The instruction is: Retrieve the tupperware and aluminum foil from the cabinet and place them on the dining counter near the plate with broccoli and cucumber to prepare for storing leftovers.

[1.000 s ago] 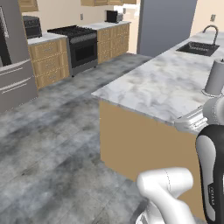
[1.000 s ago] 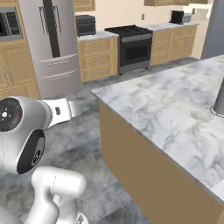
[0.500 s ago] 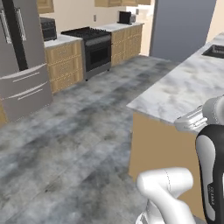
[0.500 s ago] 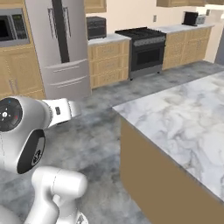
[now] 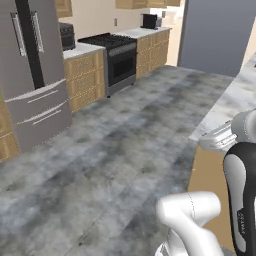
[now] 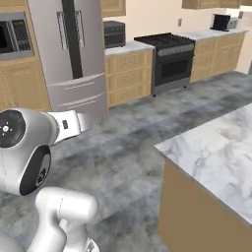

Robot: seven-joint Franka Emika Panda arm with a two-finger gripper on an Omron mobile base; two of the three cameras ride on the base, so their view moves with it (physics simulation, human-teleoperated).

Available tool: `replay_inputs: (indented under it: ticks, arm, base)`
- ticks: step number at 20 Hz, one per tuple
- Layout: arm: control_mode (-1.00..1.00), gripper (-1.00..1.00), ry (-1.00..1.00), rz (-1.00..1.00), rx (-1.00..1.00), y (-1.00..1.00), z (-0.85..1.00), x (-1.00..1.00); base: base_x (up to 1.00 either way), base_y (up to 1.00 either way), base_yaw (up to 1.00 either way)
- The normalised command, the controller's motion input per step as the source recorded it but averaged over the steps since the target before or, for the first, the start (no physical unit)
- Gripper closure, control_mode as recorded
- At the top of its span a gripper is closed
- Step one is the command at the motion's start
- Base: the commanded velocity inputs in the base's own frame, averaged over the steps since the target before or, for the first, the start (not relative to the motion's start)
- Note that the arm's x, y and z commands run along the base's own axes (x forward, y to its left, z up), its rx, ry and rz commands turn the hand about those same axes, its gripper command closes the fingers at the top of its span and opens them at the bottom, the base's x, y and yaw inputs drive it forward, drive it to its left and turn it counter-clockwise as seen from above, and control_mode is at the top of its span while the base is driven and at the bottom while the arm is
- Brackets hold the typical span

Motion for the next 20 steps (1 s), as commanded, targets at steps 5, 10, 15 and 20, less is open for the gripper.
replay_inputs:
  ticks: [5, 10, 15, 20]
  arm:
    - [1.00, -1.00, 0.00, 0.00, 0.00, 0.00, 0.00, 0.00]
    - [1.00, -1.00, 0.00, 0.00, 0.00, 0.00, 0.00, 0.00]
    - [1.00, -1.00, 0.00, 0.00, 0.00, 0.00, 0.00, 0.00]
    - [1.00, -1.00, 0.00, 0.00, 0.00, 0.00, 0.00, 0.00]
  base:
    - [1.00, 1.00, -0.37]
    - [1.00, 1.00, -0.54]
    - [1.00, 1.00, -0.50]
    - [1.00, 1.00, -0.41]
